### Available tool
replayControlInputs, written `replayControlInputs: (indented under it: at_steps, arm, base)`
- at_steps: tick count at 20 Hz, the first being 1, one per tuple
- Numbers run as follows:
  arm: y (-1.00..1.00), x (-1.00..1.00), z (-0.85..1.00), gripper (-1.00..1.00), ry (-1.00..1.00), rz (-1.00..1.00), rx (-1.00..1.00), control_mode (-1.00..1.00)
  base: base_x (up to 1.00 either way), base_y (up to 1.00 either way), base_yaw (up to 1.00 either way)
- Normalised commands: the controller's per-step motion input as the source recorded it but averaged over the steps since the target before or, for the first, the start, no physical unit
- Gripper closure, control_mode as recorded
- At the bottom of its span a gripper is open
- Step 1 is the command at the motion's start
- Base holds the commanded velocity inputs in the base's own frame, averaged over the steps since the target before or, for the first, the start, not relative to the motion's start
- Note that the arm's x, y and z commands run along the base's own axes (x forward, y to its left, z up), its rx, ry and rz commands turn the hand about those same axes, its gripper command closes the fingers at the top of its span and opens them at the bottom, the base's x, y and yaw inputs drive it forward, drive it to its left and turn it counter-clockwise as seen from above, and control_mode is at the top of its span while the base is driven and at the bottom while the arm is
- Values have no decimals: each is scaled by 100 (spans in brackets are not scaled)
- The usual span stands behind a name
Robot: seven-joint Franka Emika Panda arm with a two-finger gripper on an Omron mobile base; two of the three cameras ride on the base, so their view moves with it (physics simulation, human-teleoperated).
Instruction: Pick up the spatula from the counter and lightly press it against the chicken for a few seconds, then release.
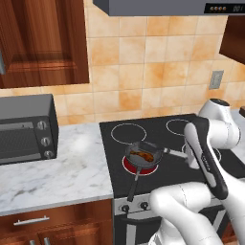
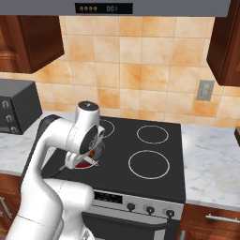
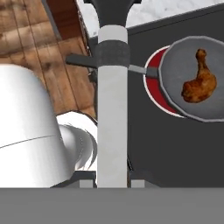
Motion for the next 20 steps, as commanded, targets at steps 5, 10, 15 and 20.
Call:
replayControlInputs:
  at_steps: [5,10,15,20]
  arm:
    - [-27,-3,1,100,-3,14,5,-100]
    - [-20,0,0,100,-1,8,2,-100]
    - [-6,0,0,100,0,2,0,-100]
    - [0,9,-1,100,1,1,0,-100]
  base:
    - [0,0,0]
    - [0,0,0]
    - [0,0,0]
    - [0,0,0]
